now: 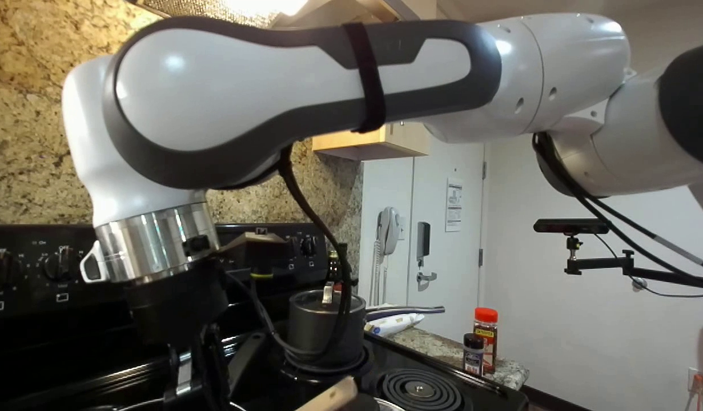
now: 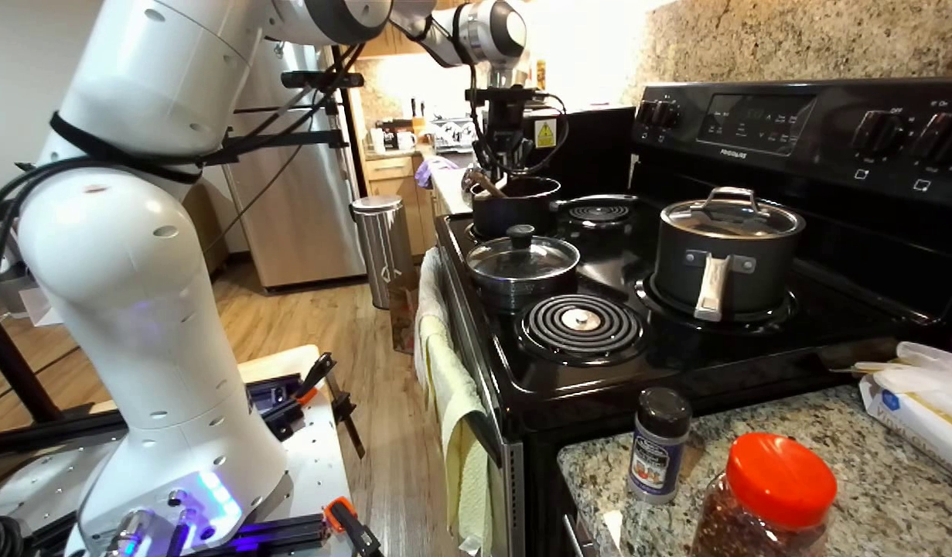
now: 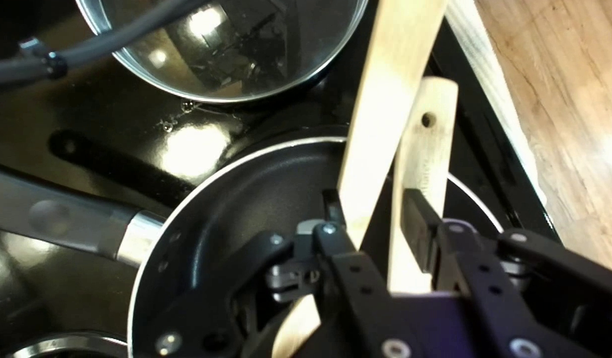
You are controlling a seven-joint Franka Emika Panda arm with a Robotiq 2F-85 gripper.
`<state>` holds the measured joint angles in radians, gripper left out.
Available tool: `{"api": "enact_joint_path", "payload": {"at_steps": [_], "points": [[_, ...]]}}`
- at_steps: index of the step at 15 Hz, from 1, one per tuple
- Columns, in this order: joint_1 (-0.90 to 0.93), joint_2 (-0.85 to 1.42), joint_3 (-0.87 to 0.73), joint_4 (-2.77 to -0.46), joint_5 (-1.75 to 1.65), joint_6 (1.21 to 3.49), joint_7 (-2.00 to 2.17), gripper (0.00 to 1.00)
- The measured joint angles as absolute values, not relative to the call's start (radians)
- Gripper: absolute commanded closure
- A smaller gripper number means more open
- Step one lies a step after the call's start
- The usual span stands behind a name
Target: Remove one wooden spoon from the top of the pot on the left and place it inside the pot
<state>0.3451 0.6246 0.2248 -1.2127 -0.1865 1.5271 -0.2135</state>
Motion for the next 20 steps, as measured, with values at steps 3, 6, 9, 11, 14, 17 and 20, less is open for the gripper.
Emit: {"api": "enact_joint_path", "payload": {"at_steps": [3, 6, 9, 11, 14, 17, 20], "points": [[0.345, 0.625, 0.223, -1.210, -0.187, 1.555, -0.214, 0.14], [0.342, 0.625, 0.223, -1.209, -0.186, 1.632, -0.213, 0.01], [0.338, 0.620, 0.223, -1.209, -0.179, 1.745, -0.210, 0.00], [0.331, 0.611, 0.223, -1.211, -0.163, 1.840, -0.191, 0.00], [0.317, 0.582, 0.218, -1.229, -0.143, 1.968, -0.124, 0.00], [0.295, 0.533, 0.209, -1.274, -0.123, 2.034, -0.065, 0.00], [0.269, 0.462, 0.196, -1.342, -0.121, 2.051, -0.028, 0.00]]}}
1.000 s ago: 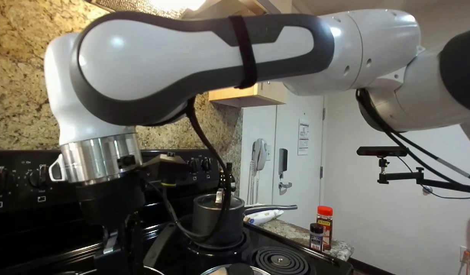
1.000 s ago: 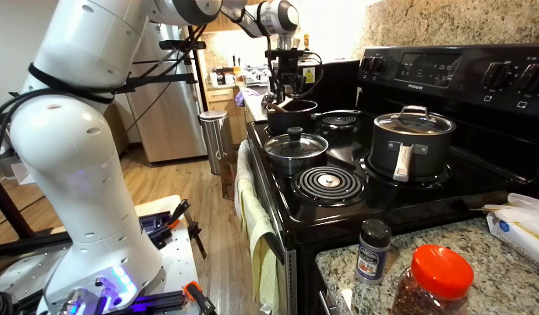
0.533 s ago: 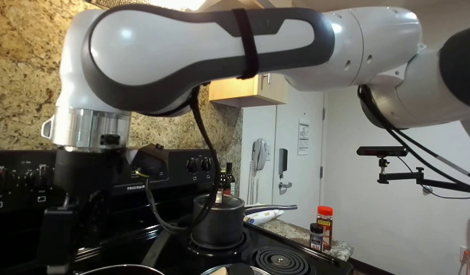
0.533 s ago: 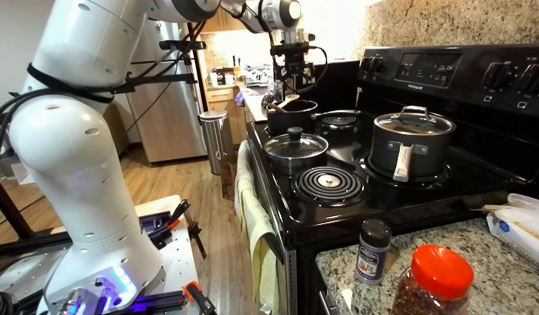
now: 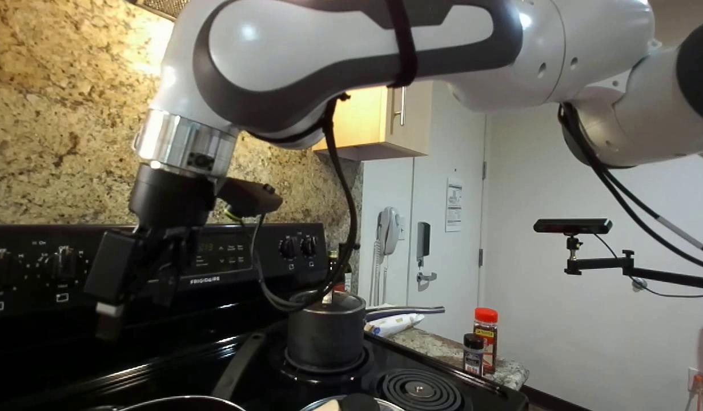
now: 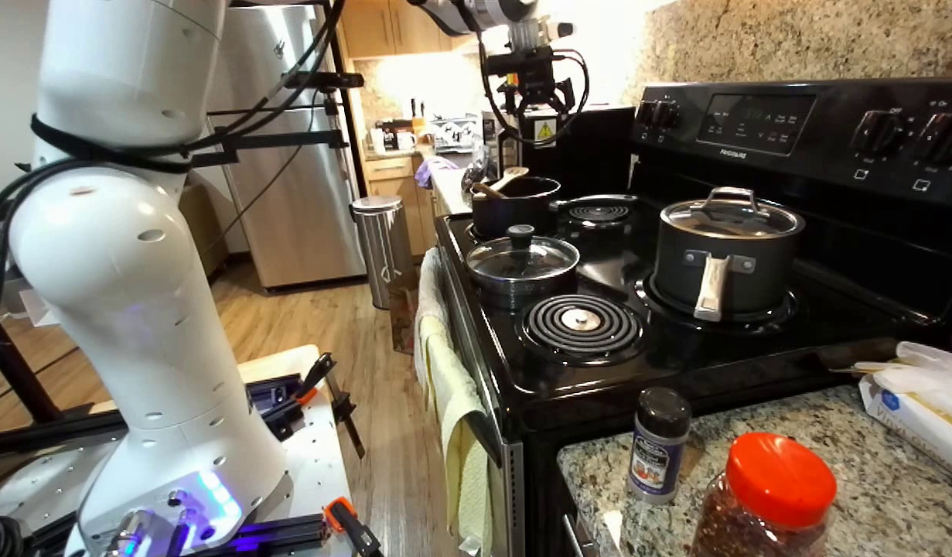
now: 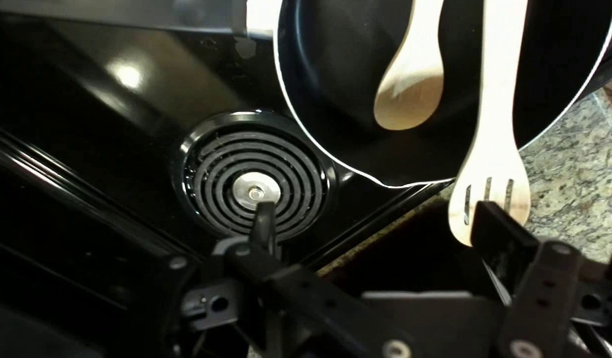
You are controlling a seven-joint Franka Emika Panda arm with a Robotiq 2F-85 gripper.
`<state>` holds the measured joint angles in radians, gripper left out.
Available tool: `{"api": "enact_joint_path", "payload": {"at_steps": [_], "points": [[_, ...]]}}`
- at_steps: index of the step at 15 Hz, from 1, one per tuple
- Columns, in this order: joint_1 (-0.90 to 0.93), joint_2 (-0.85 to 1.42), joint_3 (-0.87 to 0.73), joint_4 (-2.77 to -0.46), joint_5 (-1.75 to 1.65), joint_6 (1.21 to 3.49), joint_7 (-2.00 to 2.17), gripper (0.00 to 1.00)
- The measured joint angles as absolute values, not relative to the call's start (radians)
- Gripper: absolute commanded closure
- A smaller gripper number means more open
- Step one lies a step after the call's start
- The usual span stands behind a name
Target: Remove one wooden spoon from the top of the pot on the left and place it inside the pot
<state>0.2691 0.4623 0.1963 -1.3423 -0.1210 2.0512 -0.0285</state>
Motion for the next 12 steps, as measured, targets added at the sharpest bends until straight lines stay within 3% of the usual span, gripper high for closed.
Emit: {"api": "enact_joint_path", "payload": {"at_steps": [12], "points": [[0.220, 0.181, 0.136, -1.628, -0.090, 2.045, 0.074, 0.00]]}}
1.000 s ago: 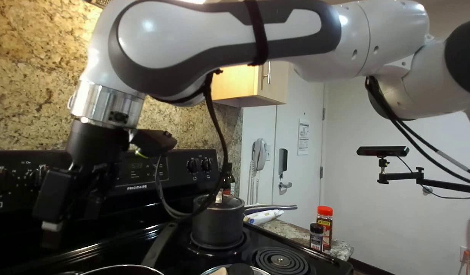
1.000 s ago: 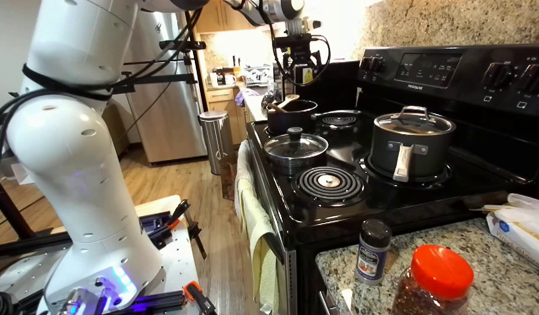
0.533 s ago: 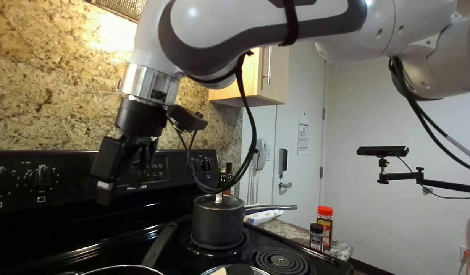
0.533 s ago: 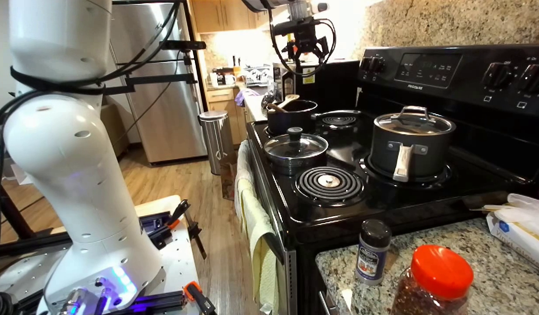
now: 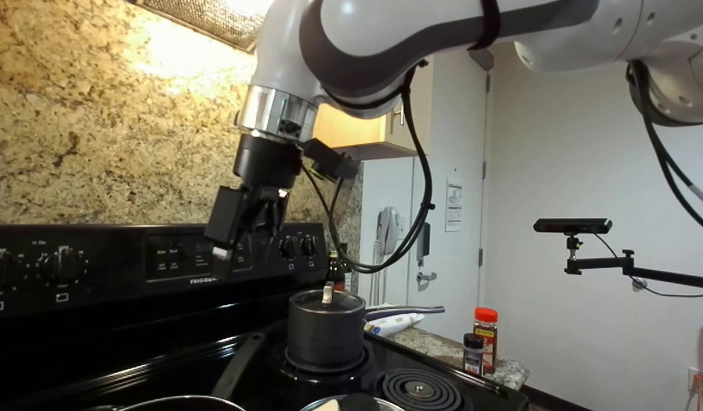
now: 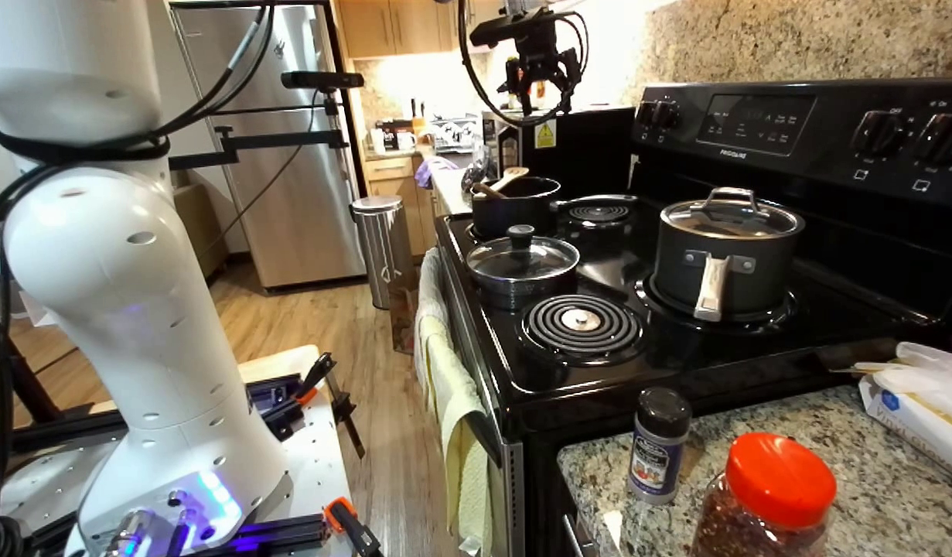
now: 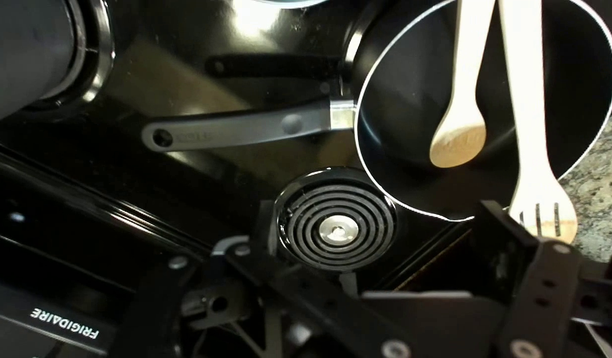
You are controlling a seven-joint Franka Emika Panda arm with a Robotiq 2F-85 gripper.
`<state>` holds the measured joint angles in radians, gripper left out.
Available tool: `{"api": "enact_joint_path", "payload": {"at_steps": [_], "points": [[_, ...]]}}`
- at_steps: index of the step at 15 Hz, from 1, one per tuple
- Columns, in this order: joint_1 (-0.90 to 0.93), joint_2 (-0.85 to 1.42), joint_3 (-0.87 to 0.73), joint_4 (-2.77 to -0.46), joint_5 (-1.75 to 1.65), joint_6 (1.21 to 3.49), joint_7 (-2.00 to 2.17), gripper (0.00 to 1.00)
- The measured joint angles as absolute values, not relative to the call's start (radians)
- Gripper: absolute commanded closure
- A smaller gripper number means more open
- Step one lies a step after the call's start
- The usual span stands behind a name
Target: Remove one wooden spoon from the top of the pot on the left and place it inside the pot
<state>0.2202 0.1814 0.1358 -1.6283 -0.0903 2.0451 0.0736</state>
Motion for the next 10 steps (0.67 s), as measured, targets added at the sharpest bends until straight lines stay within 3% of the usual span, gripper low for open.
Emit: {"api": "enact_joint_path", "payload": {"at_steps": [10], "points": [[0.158, -0.003, 0.103, -1.833, -0.002, 2.078, 0.121, 0.00]]}}
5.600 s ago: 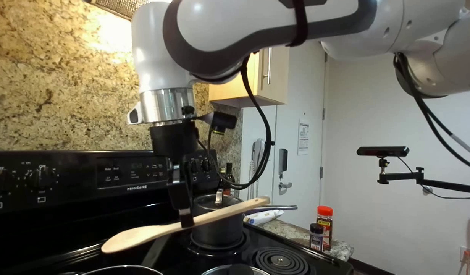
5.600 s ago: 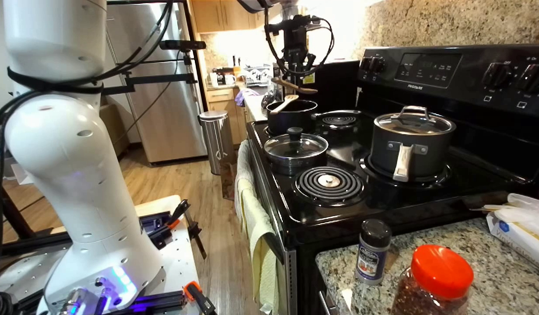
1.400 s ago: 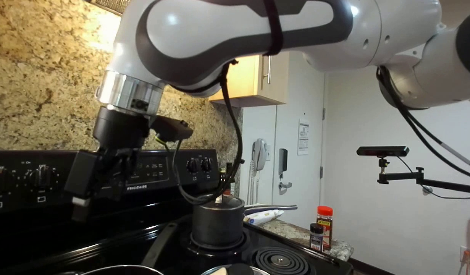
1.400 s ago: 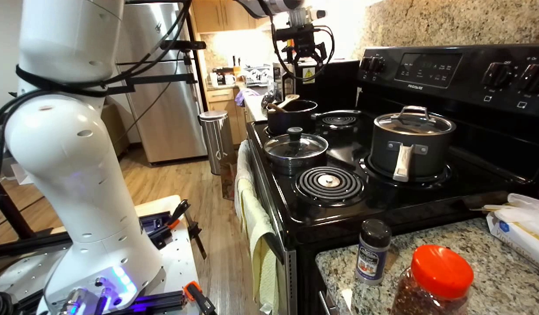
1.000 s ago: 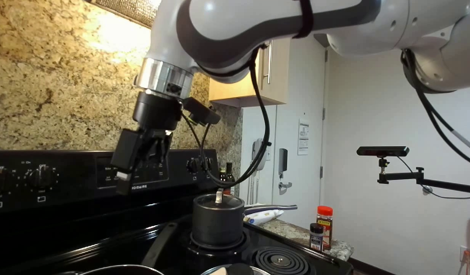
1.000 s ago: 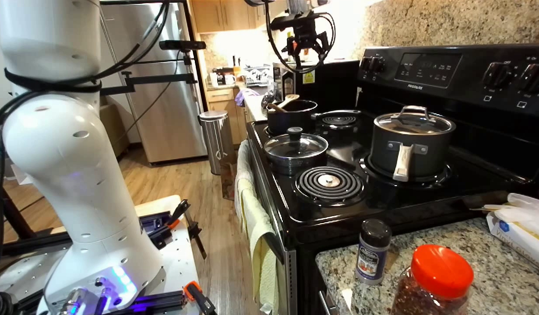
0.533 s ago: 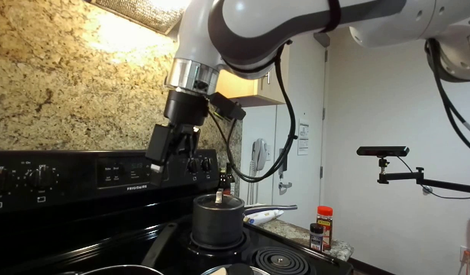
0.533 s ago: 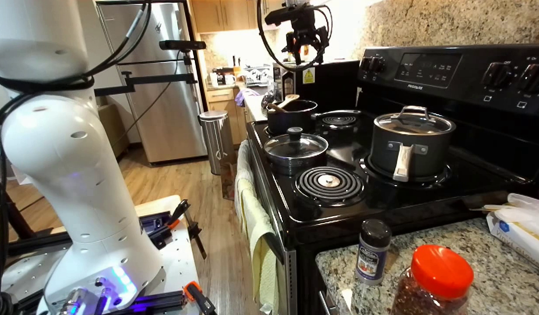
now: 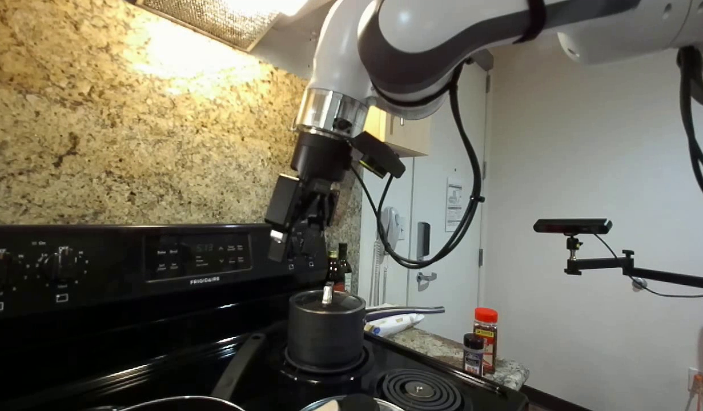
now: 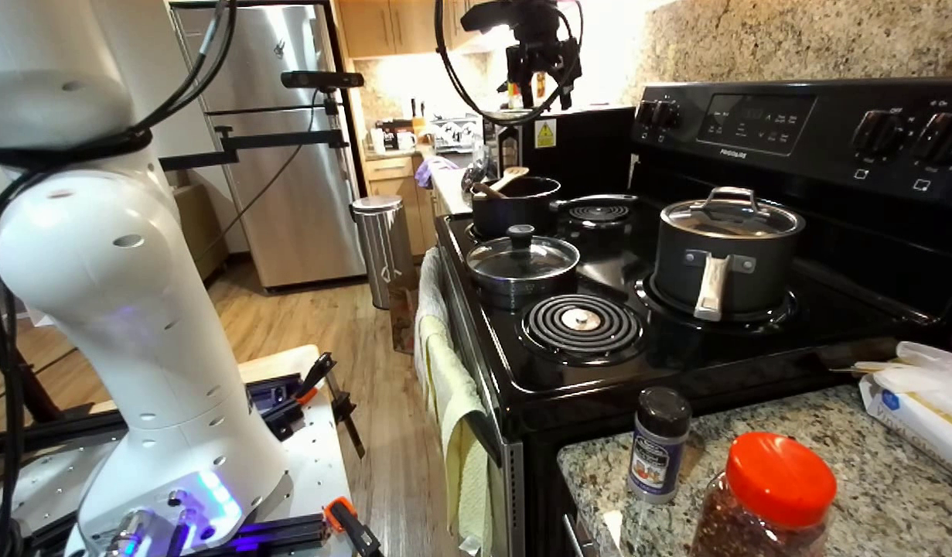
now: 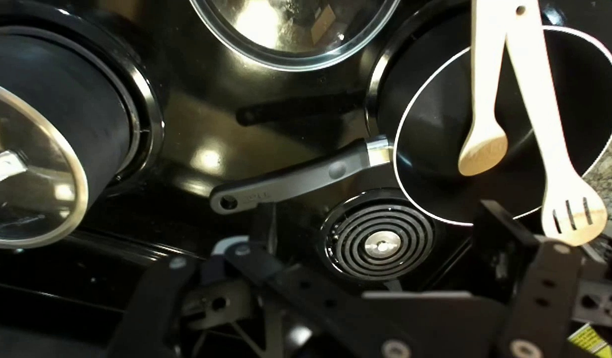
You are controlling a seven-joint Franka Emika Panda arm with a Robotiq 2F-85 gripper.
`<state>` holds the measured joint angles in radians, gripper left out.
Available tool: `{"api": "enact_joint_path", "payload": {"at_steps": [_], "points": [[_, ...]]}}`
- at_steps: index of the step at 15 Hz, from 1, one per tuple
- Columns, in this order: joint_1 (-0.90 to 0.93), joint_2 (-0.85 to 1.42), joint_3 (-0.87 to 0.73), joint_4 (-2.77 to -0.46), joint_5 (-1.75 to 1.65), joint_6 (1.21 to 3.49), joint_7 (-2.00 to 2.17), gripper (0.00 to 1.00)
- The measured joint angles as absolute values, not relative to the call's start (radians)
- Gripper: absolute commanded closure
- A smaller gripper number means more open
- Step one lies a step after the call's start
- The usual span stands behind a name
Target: Remove one wooden spoon from the top of the pot on the left and place it inside the pot
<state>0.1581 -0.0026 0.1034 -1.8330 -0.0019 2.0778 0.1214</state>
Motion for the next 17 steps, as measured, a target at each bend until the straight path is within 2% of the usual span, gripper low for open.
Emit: {"api": "enact_joint_path", "payload": {"at_steps": [6, 17], "points": [[0.128, -0.091, 0.091, -1.940, -0.038, 2.153, 0.227, 0.00], [0.119, -0.132, 0.093, -2.005, -0.144, 2.149, 0.332, 0.00]]}}
